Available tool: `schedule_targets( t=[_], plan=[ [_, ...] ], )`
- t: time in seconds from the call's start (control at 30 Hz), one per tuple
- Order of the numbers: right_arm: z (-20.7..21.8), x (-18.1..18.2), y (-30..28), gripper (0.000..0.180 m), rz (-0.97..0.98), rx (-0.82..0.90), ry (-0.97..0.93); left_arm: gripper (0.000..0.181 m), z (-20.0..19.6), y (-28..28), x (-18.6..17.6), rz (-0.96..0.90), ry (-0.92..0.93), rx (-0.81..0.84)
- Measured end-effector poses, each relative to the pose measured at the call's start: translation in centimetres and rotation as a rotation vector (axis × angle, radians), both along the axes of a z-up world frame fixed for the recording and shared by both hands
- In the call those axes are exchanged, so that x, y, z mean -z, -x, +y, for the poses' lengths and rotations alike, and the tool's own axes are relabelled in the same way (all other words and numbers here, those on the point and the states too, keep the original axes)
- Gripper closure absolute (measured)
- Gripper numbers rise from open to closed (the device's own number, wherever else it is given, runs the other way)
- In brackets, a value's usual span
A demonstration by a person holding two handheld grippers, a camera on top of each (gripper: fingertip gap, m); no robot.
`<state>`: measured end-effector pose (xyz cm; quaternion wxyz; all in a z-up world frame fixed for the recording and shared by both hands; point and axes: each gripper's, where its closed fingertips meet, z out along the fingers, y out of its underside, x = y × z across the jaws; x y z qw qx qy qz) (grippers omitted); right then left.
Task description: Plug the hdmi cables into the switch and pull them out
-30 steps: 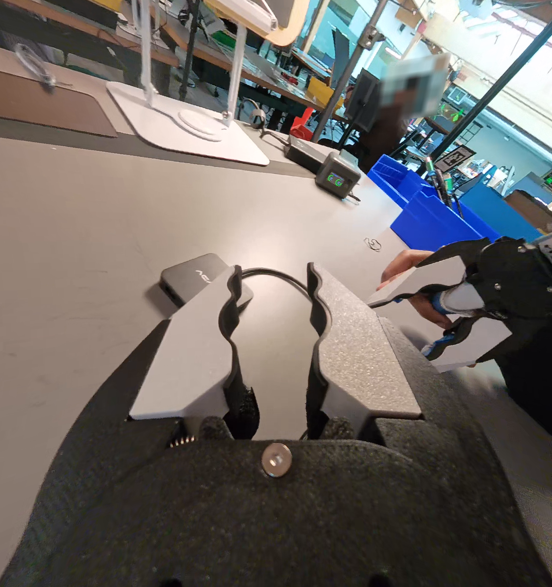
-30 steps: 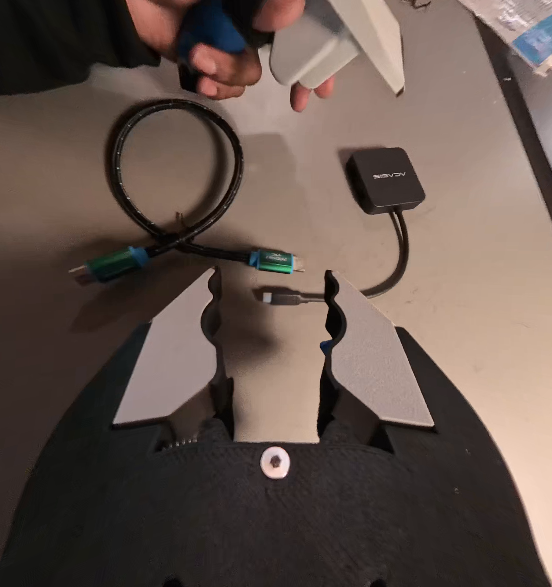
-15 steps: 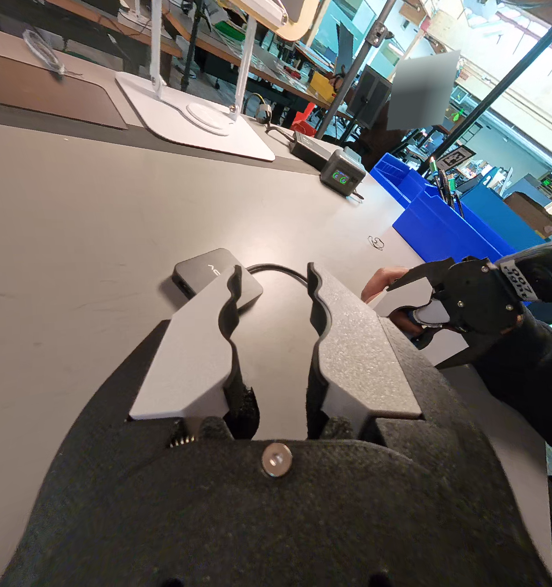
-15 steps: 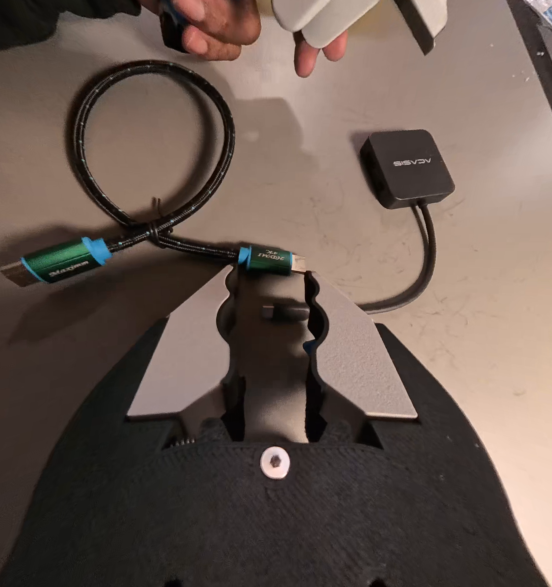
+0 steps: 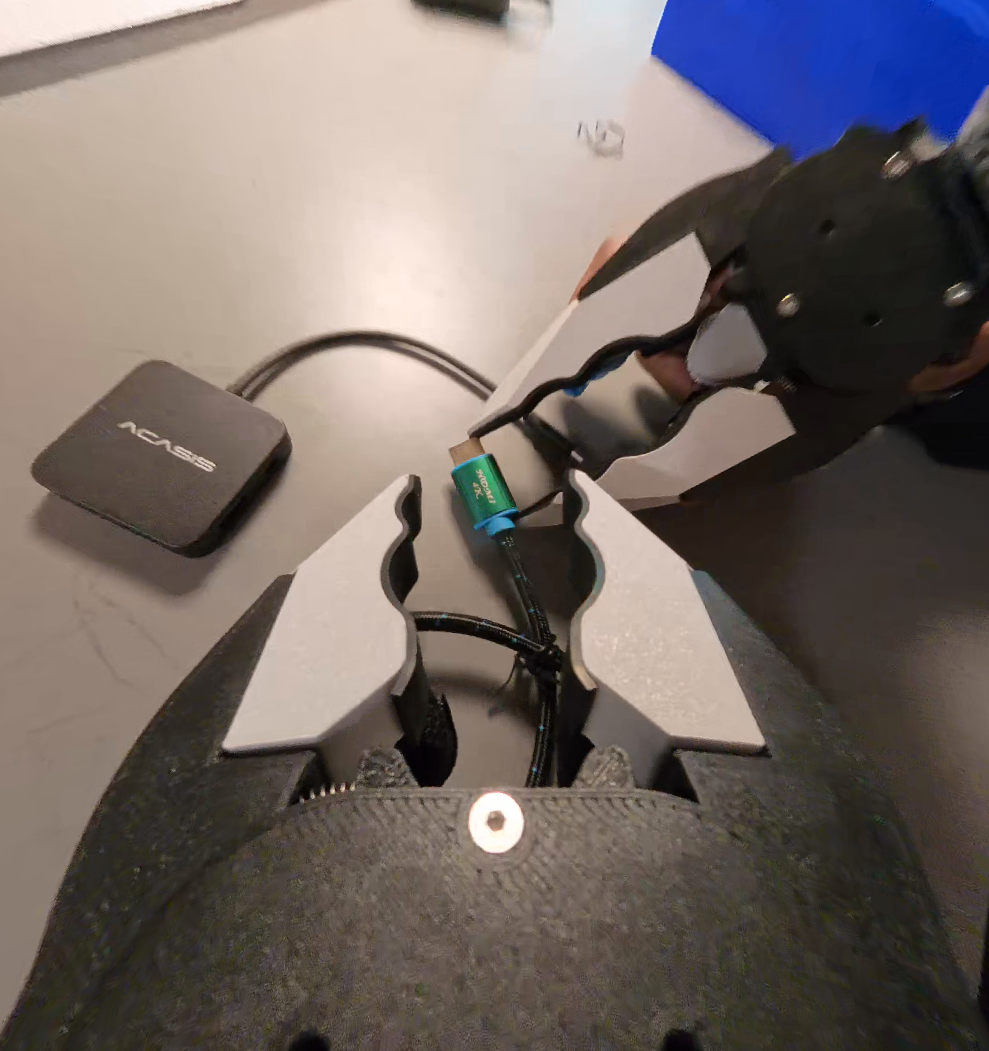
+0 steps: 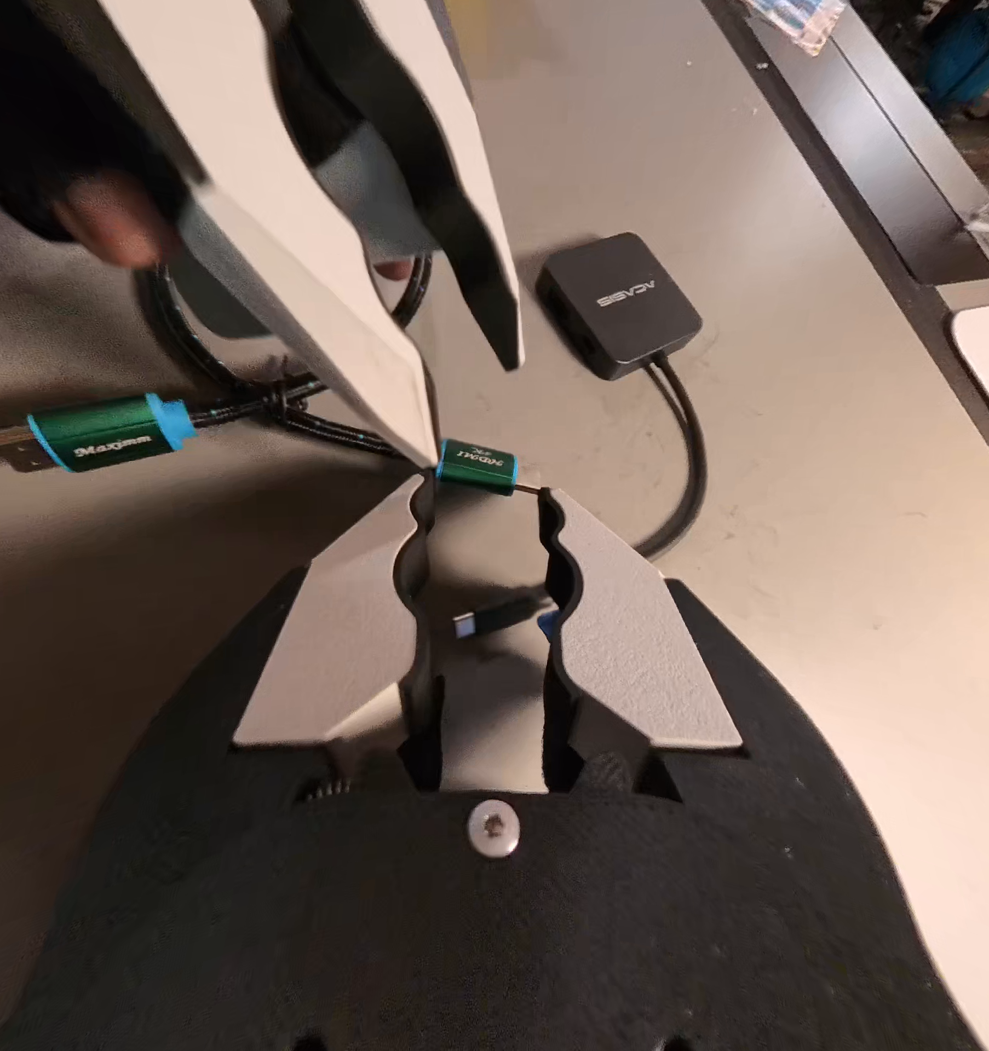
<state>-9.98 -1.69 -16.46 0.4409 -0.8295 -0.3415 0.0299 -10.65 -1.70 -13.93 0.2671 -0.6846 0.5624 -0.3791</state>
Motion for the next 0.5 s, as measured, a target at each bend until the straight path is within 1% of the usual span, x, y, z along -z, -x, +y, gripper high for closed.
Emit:
schedule_targets(
  t=[0.03,0.07,0.13,0.23,0.3,0.47,0.5],
  plan=[
    [-0.1,0.3,0.1,0.141,-0.019,0.003,0.008,0.130,-0.2,0.1,0.8,0.039,-0.004,0.009],
    [0.0,0.4,0.1,0.142,-0.038,0.007,0.007,0.130,-0.3,0.2,1.4,0.068,-0.009,0.018],
    [0.0,0.4,0.2,0.142,-0.039,0.000,0.006,0.135,-0.5,0.2,1.2,0.065,-0.012,0.021],
    [-0.3,0.5,0.5,0.142,-0.020,-0.029,0.026,0.137,-0.7,0.4,1.3,0.076,-0.009,0.027],
    [-0.7,0.5,0.8,0.141,-0.001,-0.070,0.041,0.134,-0.9,0.6,1.5,0.092,0.012,0.031],
    [-1.6,0.6,1.2,0.131,0.046,-0.153,0.094,0.131,-1.5,0.9,1.8,0.122,0.004,0.054],
    [-1.8,0.5,1.2,0.128,0.058,-0.165,0.099,0.134,-1.2,1.1,2.1,0.143,-0.021,0.043]
  ],
)
